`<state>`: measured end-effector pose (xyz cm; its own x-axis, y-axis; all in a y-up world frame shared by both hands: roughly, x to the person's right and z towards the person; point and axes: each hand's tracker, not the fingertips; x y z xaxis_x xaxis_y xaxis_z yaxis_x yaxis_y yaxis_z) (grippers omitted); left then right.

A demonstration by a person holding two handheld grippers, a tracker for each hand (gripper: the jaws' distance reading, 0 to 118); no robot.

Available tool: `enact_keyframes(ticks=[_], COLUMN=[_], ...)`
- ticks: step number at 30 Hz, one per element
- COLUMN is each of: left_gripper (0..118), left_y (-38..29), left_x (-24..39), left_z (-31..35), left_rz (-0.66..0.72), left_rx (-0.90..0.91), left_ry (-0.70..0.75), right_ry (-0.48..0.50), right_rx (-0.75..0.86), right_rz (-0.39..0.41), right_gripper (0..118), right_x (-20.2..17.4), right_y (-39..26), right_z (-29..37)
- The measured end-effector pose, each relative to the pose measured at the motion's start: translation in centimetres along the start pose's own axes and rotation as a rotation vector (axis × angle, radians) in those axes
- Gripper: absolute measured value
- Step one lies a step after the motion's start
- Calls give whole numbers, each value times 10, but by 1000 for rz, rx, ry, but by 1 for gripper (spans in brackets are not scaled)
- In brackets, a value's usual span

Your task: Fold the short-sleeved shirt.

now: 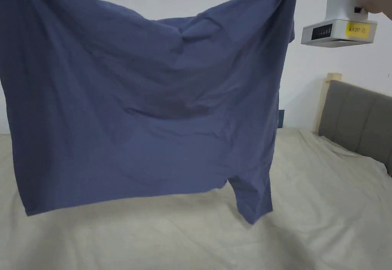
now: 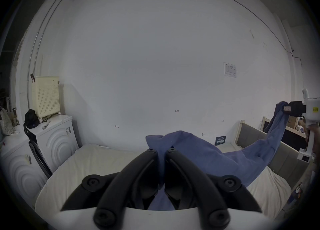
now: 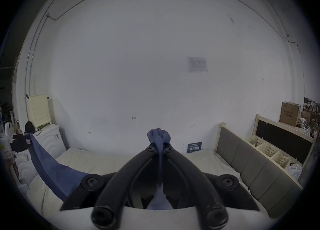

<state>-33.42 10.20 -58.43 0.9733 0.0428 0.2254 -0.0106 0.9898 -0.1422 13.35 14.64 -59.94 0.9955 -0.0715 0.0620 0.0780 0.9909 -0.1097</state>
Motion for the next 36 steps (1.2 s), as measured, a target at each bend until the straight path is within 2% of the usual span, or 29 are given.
enact_keyframes(ticks=[2, 5, 6, 9, 11, 14, 17, 20, 23, 25, 29, 32, 34, 36], left_gripper=[3, 3, 3, 3, 3, 3, 3, 3, 3, 3, 3, 3, 3, 3], left_y=[-9, -34, -46, -106, -156, -234, -302, -352, -381, -389, -388, -377, -371, -371], left_x=[-3, -4, -4, 1, 4, 10, 28, 44, 54, 57, 50, 47, 47, 54], left_z=[-9, -25, -30, -35, -35, -20, 4, 39, 87, 122, 185, 225, 240, 245], left_rz=[-2, 33, 42, 55, 79, 103, 96, 86, 74, 37, 50, 76, 85, 32], left_rx=[6, -72, -99, -190, -296, -364, -440, -515, -518, -473, -413, -378, -393, -482], left_ry=[-7, -4, -12, -48, -74, -80, -105, -178, -192, -193, -189, -192, -222, -250], right_ry=[-7, -36, -37, 5, 21, 34, 45, 68, 106, 129, 137, 156, 160, 166], right_rx=[6, -44, -70, -157, -225, -329, -429, -459, -456, -440, -368, -324, -336, -390], right_rz=[-4, 63, 63, 33, 51, 78, 11, -15, 1, -19, -97, -36, -34, -47], right_gripper=[2, 2, 2, 2, 2, 2, 2, 2, 2, 2, 2, 2, 2, 3], right_x=[2, 2, 3, 8, 11, 17, 30, 47, 61, 71, 94, 103, 109, 113], right_y=[-12, -50, -66, -129, -184, -268, -339, -386, -411, -420, -411, -401, -399, -402], right_z=[-5, -11, -13, -12, -6, 10, 35, 72, 127, 168, 239, 282, 299, 308])
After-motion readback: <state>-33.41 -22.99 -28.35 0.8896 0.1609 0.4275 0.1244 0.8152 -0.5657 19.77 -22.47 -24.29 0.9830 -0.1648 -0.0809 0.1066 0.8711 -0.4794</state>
